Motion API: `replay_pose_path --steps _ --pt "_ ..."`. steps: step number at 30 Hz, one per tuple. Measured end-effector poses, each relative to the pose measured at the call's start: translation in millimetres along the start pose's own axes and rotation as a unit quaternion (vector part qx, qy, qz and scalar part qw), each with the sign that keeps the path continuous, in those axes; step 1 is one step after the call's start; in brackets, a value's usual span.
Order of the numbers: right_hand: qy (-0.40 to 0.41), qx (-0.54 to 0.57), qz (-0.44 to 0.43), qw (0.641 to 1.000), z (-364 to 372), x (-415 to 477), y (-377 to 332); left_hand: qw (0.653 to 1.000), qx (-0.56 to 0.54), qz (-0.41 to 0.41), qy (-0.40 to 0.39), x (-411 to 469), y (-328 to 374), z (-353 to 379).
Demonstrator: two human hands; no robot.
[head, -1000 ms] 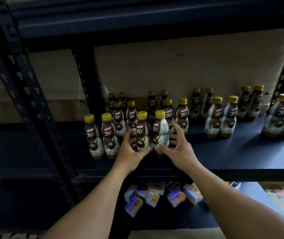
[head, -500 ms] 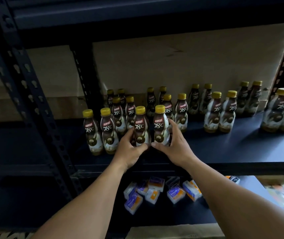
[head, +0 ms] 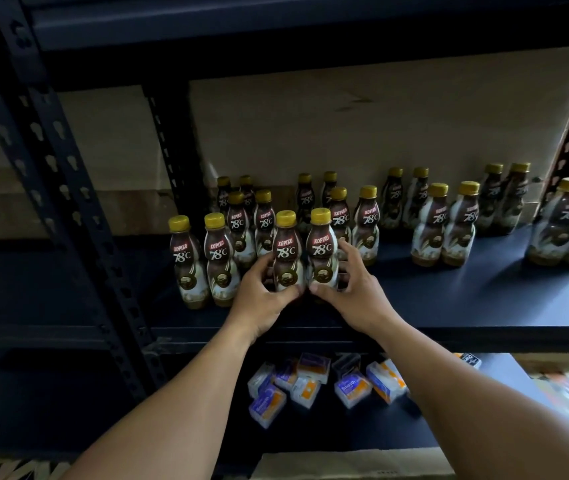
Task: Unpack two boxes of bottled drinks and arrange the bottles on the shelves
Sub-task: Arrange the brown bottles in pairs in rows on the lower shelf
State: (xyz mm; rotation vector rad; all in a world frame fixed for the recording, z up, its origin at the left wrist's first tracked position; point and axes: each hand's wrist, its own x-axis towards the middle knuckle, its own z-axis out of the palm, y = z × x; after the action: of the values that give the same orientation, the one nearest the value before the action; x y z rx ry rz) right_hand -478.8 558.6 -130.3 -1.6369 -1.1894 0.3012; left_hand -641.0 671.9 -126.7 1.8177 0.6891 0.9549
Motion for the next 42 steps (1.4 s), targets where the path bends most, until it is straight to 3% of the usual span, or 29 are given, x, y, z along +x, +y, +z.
replay_pose_path --steps 42 --pt "-0.009 -0.014 -0.036 0.999 -0.7 -6.8 -5.1 0.999 0.036 0.023 -0.020 3.8 -6.5 -0.2"
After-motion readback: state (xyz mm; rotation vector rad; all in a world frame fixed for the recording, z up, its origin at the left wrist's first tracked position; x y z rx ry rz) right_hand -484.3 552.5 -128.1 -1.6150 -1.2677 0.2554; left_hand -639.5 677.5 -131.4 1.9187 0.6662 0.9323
